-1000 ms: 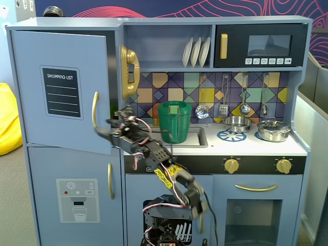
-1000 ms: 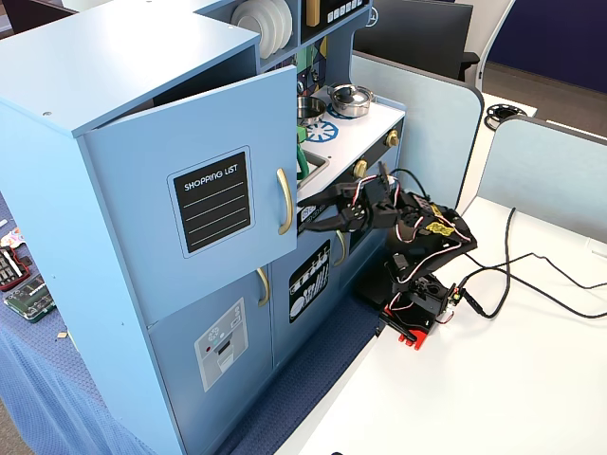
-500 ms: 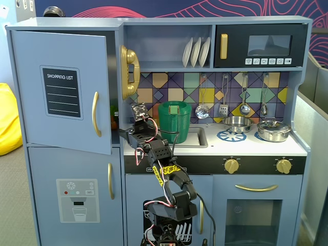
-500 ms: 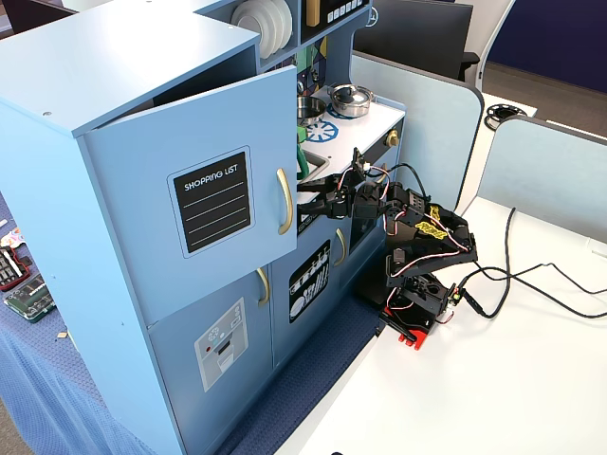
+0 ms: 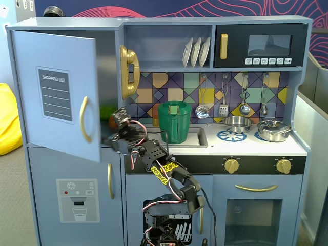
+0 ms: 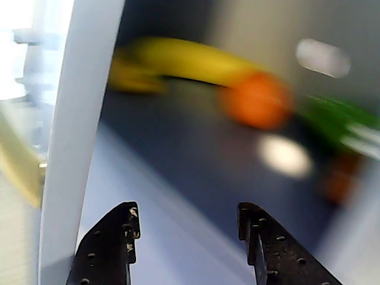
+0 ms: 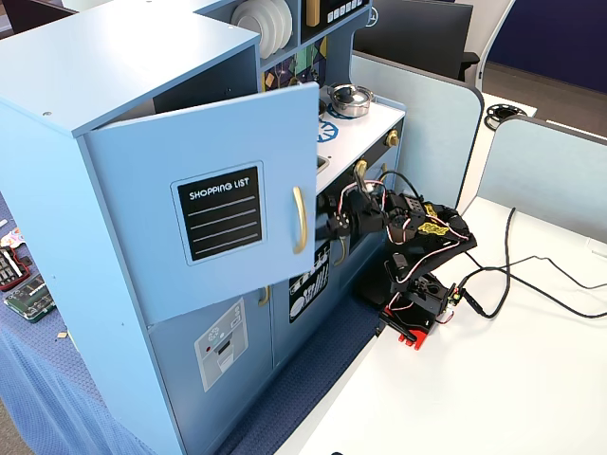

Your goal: Open the left cabinet door

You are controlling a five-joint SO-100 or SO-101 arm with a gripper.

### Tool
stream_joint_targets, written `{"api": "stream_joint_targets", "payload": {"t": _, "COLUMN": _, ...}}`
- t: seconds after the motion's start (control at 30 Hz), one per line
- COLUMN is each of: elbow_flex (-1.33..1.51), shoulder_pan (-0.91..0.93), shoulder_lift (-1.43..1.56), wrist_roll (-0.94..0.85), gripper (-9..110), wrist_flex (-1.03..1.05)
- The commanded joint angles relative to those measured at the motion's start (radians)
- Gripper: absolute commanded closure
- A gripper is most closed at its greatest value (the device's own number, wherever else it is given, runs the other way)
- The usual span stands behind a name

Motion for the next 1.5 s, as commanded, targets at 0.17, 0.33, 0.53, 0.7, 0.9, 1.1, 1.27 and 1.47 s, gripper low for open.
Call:
{"api": "stream_joint_targets", "payload": {"t": 0.17, "elbow_flex": -0.035, "shoulder_pan": -0.212, "shoulder_lift": 0.041, "wrist_roll": -0.069, "gripper": 91, "wrist_flex": -0.040}}
{"api": "stream_joint_targets", "payload": {"t": 0.33, "elbow_flex": -0.023, "shoulder_pan": -0.219, "shoulder_lift": 0.049, "wrist_roll": -0.084, "gripper": 92, "wrist_flex": -0.031}}
{"api": "stream_joint_targets", "payload": {"t": 0.53, "elbow_flex": 0.020, "shoulder_pan": 0.140, "shoulder_lift": 0.069, "wrist_roll": 0.072, "gripper": 94, "wrist_flex": 0.106}}
{"api": "stream_joint_targets", "payload": {"t": 0.7, "elbow_flex": 0.106, "shoulder_pan": 0.528, "shoulder_lift": 0.074, "wrist_roll": 0.221, "gripper": 93, "wrist_flex": 0.377}}
{"api": "stream_joint_targets", "payload": {"t": 0.9, "elbow_flex": 0.261, "shoulder_pan": 0.816, "shoulder_lift": 0.089, "wrist_roll": 0.299, "gripper": 97, "wrist_flex": 0.673}}
{"api": "stream_joint_targets", "payload": {"t": 1.1, "elbow_flex": 0.497, "shoulder_pan": 0.902, "shoulder_lift": 0.199, "wrist_roll": 0.400, "gripper": 97, "wrist_flex": 0.785}}
{"api": "stream_joint_targets", "payload": {"t": 1.27, "elbow_flex": 0.627, "shoulder_pan": 0.896, "shoulder_lift": 0.310, "wrist_roll": 0.505, "gripper": 98, "wrist_flex": 0.897}}
{"api": "stream_joint_targets", "payload": {"t": 1.47, "elbow_flex": 0.726, "shoulder_pan": 0.902, "shoulder_lift": 0.410, "wrist_roll": 0.565, "gripper": 99, "wrist_flex": 0.997}}
